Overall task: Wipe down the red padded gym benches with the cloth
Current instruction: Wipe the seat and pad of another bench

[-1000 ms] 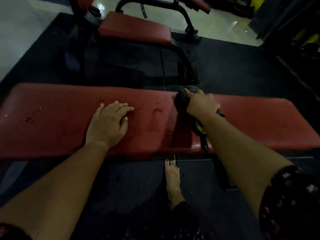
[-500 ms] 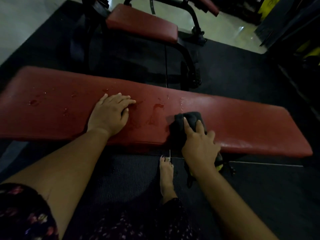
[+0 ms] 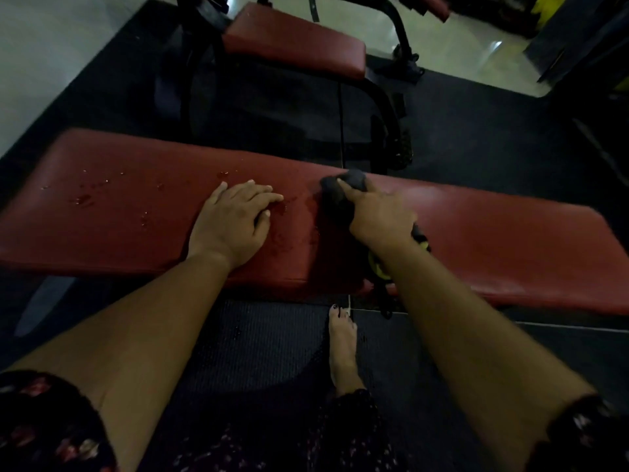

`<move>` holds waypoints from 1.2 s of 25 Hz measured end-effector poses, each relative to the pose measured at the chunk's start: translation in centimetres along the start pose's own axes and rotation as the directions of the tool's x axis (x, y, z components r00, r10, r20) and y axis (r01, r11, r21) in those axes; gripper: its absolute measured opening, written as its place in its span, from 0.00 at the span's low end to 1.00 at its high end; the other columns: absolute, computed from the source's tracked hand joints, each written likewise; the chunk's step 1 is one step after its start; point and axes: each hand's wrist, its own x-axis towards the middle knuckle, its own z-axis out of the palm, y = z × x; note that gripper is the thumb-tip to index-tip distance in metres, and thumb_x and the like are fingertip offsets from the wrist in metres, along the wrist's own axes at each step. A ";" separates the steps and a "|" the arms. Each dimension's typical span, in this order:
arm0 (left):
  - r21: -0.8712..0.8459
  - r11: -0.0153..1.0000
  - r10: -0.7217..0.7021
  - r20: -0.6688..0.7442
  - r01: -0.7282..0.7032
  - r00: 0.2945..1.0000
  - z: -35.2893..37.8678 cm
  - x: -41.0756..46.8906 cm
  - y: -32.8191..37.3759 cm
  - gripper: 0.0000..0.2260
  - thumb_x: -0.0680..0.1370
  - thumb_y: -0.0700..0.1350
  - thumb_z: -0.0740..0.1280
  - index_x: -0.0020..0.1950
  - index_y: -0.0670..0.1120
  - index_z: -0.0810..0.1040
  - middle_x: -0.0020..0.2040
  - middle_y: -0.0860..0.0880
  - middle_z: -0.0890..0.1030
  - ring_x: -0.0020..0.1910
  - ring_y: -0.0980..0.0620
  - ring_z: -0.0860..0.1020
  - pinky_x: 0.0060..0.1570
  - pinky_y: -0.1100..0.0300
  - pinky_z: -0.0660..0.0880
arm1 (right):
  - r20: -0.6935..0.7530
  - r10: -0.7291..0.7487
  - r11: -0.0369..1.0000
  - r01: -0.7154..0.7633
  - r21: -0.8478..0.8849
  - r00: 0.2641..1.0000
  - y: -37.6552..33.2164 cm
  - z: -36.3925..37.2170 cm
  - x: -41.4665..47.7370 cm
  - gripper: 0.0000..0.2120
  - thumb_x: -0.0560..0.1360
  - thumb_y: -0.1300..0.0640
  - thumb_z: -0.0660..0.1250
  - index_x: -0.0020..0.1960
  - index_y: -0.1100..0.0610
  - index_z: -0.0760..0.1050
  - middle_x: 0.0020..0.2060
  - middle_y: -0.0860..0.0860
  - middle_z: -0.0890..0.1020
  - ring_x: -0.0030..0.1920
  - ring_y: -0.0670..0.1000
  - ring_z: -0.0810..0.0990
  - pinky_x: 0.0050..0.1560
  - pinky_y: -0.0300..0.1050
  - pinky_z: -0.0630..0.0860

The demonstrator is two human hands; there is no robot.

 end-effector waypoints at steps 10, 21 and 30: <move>-0.058 0.997 0.042 -0.051 -0.045 0.998 -0.5 -0.7 0.5 0.18 0.80 0.50 0.55 0.63 0.48 0.80 0.65 0.47 0.78 0.67 0.46 0.74 0.71 0.48 0.65 | -0.010 -0.195 0.973 0.192 -0.129 0.981 -3.5 -0.7 0.6 0.33 0.79 0.53 0.61 0.77 0.36 0.49 0.73 0.52 0.61 0.65 0.62 0.65 0.57 0.62 0.72; 0.096 0.992 0.087 -0.021 -0.085 0.996 -6.8 -4.8 -6.8 0.22 0.78 0.53 0.54 0.67 0.48 0.77 0.68 0.46 0.76 0.65 0.42 0.75 0.70 0.40 0.63 | 0.086 -0.136 0.990 0.137 -0.014 0.987 -7.5 2.9 -14.6 0.43 0.78 0.55 0.65 0.78 0.40 0.37 0.78 0.55 0.46 0.67 0.64 0.60 0.56 0.62 0.71; 0.129 0.991 0.047 -0.139 -0.029 0.989 -5.2 -7.1 -11.4 0.22 0.78 0.50 0.56 0.67 0.45 0.77 0.66 0.43 0.78 0.67 0.40 0.74 0.68 0.42 0.66 | 0.015 -0.126 0.992 0.126 0.002 0.992 -8.4 -0.5 -1.9 0.34 0.78 0.55 0.62 0.76 0.34 0.51 0.73 0.48 0.59 0.64 0.62 0.65 0.53 0.62 0.71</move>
